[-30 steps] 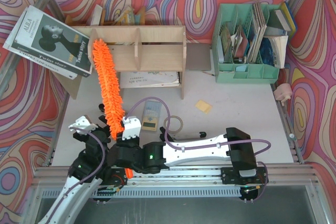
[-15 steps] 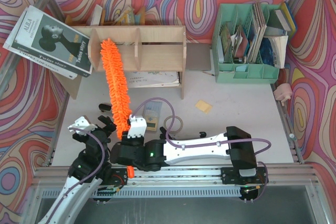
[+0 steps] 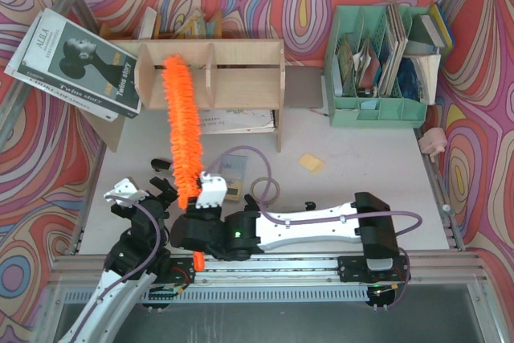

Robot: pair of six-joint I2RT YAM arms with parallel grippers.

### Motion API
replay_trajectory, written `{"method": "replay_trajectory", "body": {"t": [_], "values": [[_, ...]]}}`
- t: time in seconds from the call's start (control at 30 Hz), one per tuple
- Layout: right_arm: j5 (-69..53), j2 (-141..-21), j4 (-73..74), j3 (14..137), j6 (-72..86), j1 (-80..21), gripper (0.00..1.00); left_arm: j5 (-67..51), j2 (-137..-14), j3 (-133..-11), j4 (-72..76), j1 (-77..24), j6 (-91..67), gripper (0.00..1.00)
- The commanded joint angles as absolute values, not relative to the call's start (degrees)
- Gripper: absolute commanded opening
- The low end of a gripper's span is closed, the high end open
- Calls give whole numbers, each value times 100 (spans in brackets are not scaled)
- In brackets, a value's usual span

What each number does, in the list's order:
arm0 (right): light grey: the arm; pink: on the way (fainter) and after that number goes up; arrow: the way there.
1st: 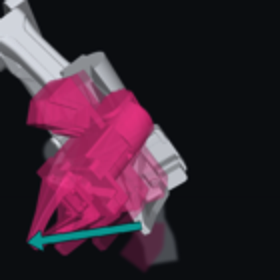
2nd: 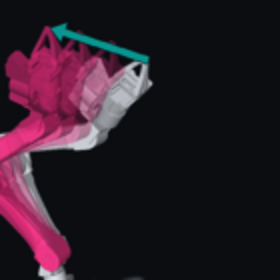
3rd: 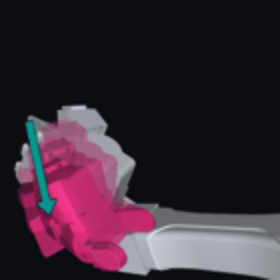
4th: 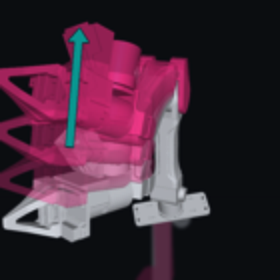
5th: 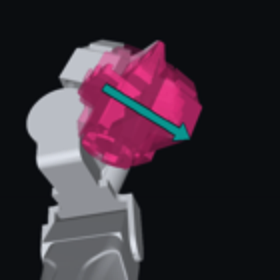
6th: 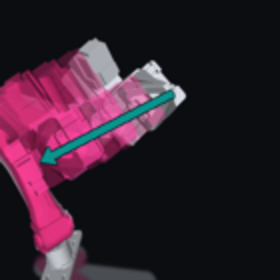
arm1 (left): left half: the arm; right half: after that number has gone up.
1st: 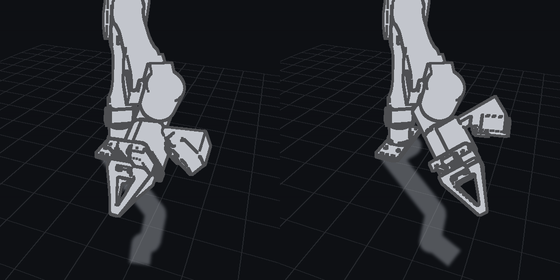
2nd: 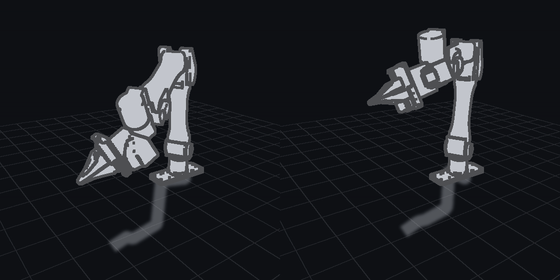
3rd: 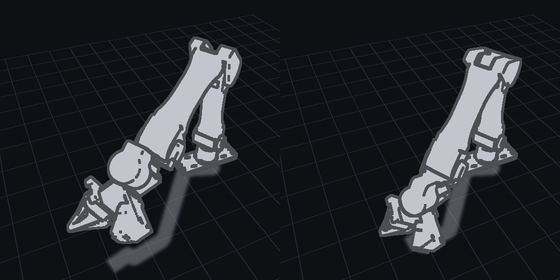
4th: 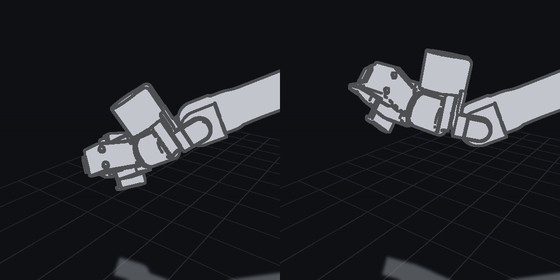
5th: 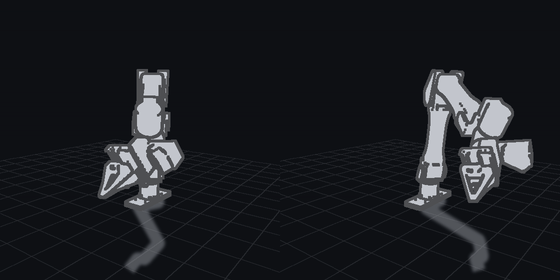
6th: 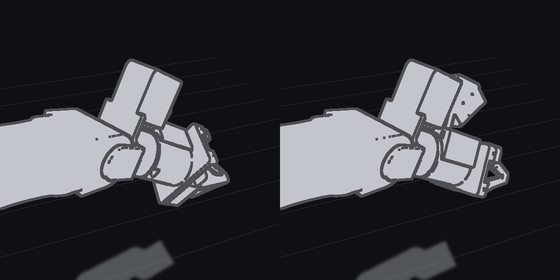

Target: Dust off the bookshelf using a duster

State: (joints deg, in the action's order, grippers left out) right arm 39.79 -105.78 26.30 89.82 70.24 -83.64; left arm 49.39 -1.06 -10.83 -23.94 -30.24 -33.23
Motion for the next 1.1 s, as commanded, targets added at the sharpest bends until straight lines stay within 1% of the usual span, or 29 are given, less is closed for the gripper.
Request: {"method": "replay_trajectory", "body": {"t": [0.0,0.13,0.33,0.43,0.53,0.67,0.77,0.8,0.97,1.07], "values": [[3478,-11130,1928,9829,5864,-8367,0,5041,-29,-1178,-2475,-3025,-3340,98],[3522,-11186,2141,10001,5918,-8374,0,5038,-29,-1180,-2485,-3033,-3343,98],[4485,-10394,2743,9023,7311,-8374,0,5033,-26,-1178,-2483,-3032,-3349,98],[4740,-10180,2937,8719,7809,-8376,0,5026,-27,-1178,-2486,-3031,-3349,98],[4617,-10195,2601,8798,7488,-8383,0,5025,-31,-1181,-2487,-3033,-3341,98],[4321,-10707,2290,9463,6608,-8483,0,5033,-29,-1186,-2493,-3026,-3356,98],[4319,-10923,2436,9855,6419,-8531,0,5044,-26,-1195,-2523,-3038,-3378,98],[4350,-10887,2405,9822,6348,-8545,0,5047,-27,-1195,-2537,-3033,-3382,98],[4293,-10511,1308,9197,5841,-8636,0,5011,-26,-1193,-2521,-3029,-3377,98],[4546,-10493,1758,9230,6198,-8675,0,4968,-31,-1180,-2505,-3027,-3358,98]]}}
